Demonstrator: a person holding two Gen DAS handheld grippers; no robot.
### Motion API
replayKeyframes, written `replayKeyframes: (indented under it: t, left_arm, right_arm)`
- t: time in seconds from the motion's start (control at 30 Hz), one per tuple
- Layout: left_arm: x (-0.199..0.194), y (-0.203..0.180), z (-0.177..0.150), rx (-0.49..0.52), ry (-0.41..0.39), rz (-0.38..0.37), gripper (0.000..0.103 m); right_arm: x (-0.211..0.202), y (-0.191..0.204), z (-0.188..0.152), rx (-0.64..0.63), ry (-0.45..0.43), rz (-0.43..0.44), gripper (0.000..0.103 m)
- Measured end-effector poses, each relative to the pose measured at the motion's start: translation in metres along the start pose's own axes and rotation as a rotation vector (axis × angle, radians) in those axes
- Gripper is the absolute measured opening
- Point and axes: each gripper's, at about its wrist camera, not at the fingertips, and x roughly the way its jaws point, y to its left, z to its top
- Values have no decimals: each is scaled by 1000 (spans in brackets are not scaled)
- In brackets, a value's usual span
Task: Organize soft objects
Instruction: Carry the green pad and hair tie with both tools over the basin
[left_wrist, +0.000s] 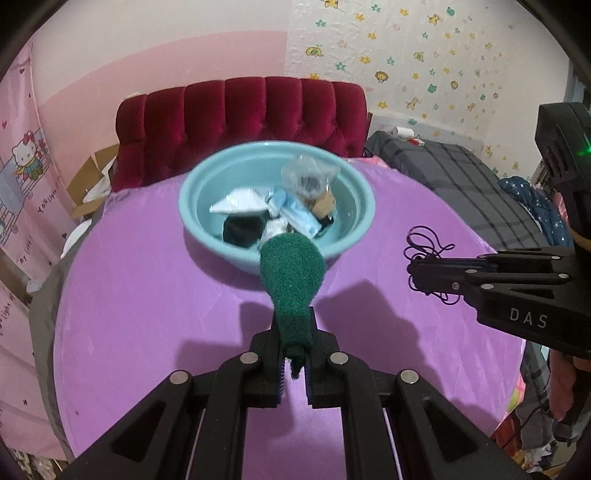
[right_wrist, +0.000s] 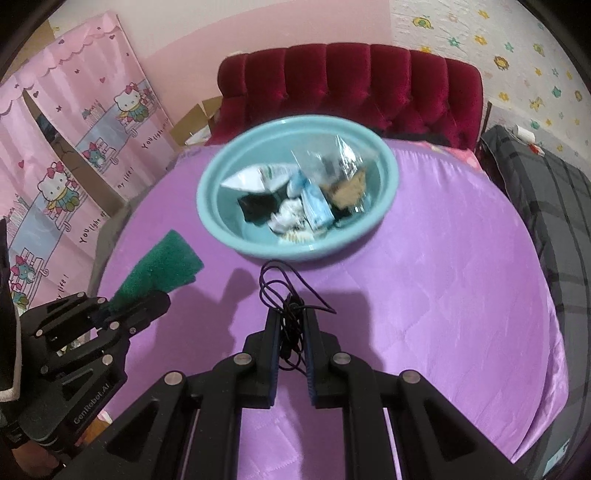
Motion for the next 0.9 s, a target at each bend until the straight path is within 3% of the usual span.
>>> replayKeyframes:
  t: [0.33,0.9]
  left_arm:
    - [7,14,40,15,-40,12,8]
    - [85,35,84,-18,8,-26,8]
  right_arm:
    - [11,-4,52,-9,-13,5,12]
    - [90,-31,111,3,53,15,12]
